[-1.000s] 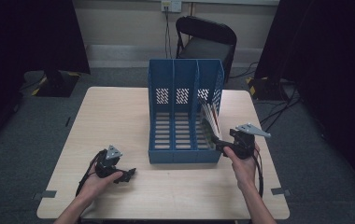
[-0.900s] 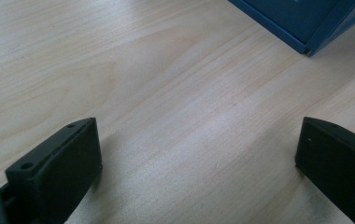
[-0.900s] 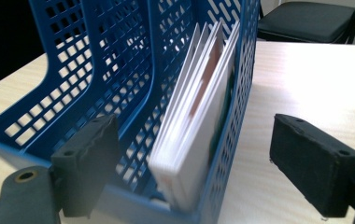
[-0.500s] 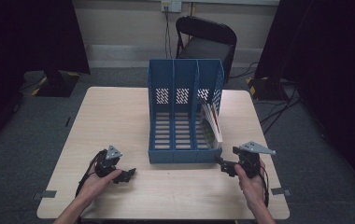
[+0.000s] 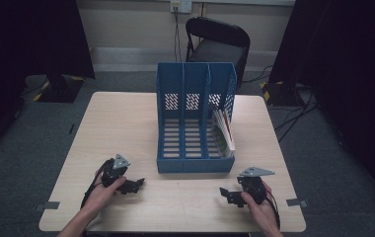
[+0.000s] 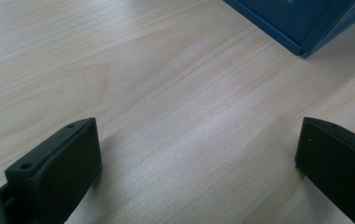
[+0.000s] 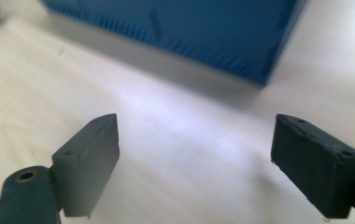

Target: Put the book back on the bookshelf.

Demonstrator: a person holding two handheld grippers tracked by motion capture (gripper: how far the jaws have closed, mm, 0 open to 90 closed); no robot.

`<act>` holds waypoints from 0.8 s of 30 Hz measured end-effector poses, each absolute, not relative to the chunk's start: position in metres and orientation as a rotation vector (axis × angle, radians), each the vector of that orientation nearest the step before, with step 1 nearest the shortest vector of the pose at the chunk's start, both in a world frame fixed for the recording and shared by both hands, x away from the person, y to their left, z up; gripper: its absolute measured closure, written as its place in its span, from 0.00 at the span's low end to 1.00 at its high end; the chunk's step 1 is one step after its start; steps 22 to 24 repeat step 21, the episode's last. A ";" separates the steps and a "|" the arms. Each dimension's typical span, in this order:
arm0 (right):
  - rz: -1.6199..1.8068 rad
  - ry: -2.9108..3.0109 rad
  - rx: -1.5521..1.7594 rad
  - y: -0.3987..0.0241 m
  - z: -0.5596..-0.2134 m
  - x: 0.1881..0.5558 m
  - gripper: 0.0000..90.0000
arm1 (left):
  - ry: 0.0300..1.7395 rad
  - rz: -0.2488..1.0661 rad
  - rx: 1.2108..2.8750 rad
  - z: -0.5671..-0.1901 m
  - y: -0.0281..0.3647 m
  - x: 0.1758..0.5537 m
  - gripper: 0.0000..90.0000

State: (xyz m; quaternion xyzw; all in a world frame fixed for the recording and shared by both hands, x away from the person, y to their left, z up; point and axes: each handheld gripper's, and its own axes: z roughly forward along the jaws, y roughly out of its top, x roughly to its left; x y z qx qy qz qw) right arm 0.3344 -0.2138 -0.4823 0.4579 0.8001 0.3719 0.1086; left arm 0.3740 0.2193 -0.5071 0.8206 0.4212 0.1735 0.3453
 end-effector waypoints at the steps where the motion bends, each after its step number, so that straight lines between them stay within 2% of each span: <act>1: 1.093 2.373 1.338 -0.210 -0.484 0.334 0.17 | 1.092 0.451 2.132 -0.507 0.219 0.374 0.00; 7: 1.003 2.398 1.291 -0.196 -0.495 0.333 0.16 | 1.089 0.453 2.133 -0.507 0.217 0.374 0.00; 9: 0.984 2.369 1.272 -0.193 -0.496 0.332 0.19 | 1.093 0.452 2.131 -0.507 0.217 0.374 0.00; 13: 0.956 2.319 1.208 -0.186 -0.502 0.330 0.14 | 1.093 0.452 2.133 -0.507 0.215 0.374 0.00; 24: 0.989 2.290 1.191 -0.185 -0.506 0.330 0.12 | 1.094 0.453 2.132 -0.507 0.215 0.374 0.00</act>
